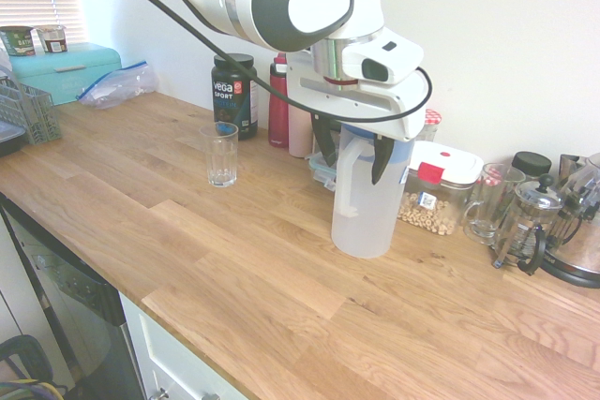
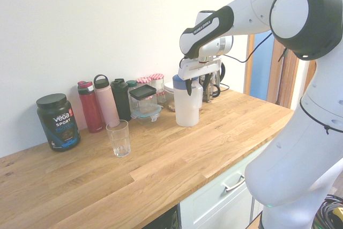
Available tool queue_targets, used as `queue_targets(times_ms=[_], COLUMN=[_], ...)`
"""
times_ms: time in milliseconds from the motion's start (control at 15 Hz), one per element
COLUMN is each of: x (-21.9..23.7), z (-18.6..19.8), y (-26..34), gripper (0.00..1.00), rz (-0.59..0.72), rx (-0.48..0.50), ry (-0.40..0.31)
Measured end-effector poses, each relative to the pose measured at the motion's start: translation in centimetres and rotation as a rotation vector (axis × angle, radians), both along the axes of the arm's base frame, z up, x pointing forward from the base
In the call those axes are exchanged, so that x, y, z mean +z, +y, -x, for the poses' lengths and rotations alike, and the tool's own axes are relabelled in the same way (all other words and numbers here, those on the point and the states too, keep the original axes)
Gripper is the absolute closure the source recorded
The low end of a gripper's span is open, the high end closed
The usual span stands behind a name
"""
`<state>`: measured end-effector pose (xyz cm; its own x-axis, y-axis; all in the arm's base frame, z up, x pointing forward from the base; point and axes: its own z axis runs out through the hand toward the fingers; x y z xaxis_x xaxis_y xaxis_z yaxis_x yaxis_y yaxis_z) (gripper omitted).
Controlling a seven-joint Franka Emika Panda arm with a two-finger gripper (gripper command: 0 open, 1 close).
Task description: Pour me some water
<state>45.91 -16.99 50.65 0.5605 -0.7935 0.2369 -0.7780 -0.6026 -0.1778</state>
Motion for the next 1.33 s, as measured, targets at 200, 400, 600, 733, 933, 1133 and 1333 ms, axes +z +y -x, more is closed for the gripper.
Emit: queue_targets(times_ms=[200,400,600,733,933,1133,1333], x=[0.03,0.03,0.02,0.02,0.02,0.03,0.40], z=[-0.04,-0.08,-0.09,-0.09,-0.08,-0.06,0.00], y=[0.05,0.15,0.19,0.19,0.16,0.11,0.07], gripper=[1.00,1.00,1.00,1.00,1.00,1.00,1.00], rz=[0.001,0.001,0.002,0.002,0.002,0.003,0.006], rx=[0.001,0.004,0.006,0.006,0.005,0.007,0.010], ry=[-0.002,-0.002,-0.002,-0.002,-0.002,-0.002,-0.009])
